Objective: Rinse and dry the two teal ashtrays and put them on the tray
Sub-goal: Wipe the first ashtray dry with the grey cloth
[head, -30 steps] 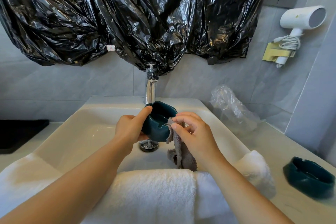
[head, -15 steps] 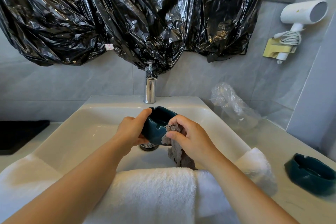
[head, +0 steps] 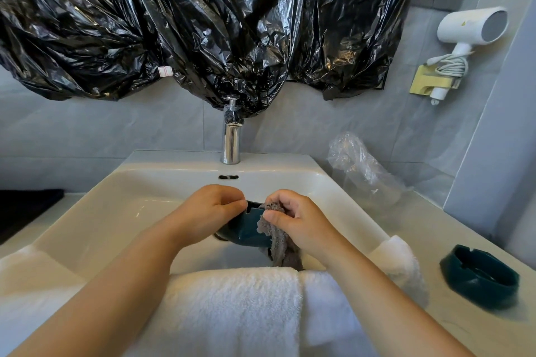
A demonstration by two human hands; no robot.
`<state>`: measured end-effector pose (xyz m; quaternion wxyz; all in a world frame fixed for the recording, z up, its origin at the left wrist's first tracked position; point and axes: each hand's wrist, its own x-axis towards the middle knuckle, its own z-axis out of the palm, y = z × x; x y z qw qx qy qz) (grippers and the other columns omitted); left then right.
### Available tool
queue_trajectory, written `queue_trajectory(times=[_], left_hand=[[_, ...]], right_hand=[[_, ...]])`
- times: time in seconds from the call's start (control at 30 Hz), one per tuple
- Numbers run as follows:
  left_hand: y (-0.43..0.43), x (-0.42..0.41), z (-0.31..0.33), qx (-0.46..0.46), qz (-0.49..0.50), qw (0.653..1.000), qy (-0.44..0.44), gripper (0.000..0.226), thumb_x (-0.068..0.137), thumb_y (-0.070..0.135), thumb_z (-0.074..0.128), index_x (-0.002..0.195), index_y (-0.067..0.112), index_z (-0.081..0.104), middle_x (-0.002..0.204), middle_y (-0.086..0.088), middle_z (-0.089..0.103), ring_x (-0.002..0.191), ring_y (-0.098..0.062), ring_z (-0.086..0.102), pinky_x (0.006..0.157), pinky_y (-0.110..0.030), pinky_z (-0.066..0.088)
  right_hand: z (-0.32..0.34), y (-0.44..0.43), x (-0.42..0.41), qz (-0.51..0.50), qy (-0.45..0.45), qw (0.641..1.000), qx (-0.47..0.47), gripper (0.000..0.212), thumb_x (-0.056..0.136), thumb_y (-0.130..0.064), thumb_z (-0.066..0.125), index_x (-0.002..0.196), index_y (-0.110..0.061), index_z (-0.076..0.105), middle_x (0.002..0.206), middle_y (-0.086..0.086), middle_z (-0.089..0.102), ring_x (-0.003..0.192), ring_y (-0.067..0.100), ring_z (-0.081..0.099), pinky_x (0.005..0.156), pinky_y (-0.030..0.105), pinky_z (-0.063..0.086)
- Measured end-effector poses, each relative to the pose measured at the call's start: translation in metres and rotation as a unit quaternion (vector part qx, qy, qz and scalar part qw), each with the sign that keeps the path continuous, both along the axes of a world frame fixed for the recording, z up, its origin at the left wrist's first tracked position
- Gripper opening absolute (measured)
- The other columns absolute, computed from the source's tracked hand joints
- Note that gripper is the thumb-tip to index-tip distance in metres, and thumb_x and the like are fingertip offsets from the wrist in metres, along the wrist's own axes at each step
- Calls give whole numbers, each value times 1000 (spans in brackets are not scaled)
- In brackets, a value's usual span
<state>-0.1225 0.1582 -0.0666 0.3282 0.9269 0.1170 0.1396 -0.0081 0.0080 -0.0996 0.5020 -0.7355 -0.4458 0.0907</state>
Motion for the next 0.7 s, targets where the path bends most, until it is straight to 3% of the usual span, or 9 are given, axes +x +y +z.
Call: queue_trajectory(times=[0.13,0.3,0.4,0.47,0.6,0.7], left_hand=[[0,0,-1,-62,3,998,-14,37,100,24,46,65,20,57,62,4,51,62,-12,46,60,-27,35],[-4,3,-2,-126,50,991,12,35,99,30,48,70,16,62,68,-1,58,65,-14,52,63,-26,38],[1,7,-3,-233,121,965,7,31,97,31,52,85,7,67,89,-16,68,81,-24,62,85,-36,48],[4,9,-3,-282,144,948,-3,28,97,32,53,88,9,65,96,-16,69,91,-28,64,99,-43,45],[7,13,-4,-314,144,938,-14,22,95,29,56,96,9,65,100,-16,69,100,-30,63,104,-46,43],[8,10,-5,-331,103,938,3,14,91,12,59,101,3,65,105,-23,68,100,-33,64,100,-44,47]], right_hand=[[2,0,-1,-6,23,1000,12,10,94,-19,60,91,-28,63,101,4,70,99,21,65,88,36,54],[5,-5,1,-56,38,997,30,6,95,-23,58,97,-22,64,94,-4,66,81,7,58,62,10,45],[3,-6,6,-94,44,993,58,9,95,-24,60,98,-21,67,101,-4,67,89,12,59,69,16,44],[2,-6,7,-117,40,990,71,11,93,-26,62,99,-21,70,104,-4,67,95,11,60,72,18,44],[3,-6,8,-141,42,983,113,12,93,-24,62,100,-20,71,98,-6,69,96,10,62,75,19,47],[2,-6,9,-144,48,981,118,16,93,-24,62,105,-18,71,101,-3,70,99,14,63,79,23,50]])
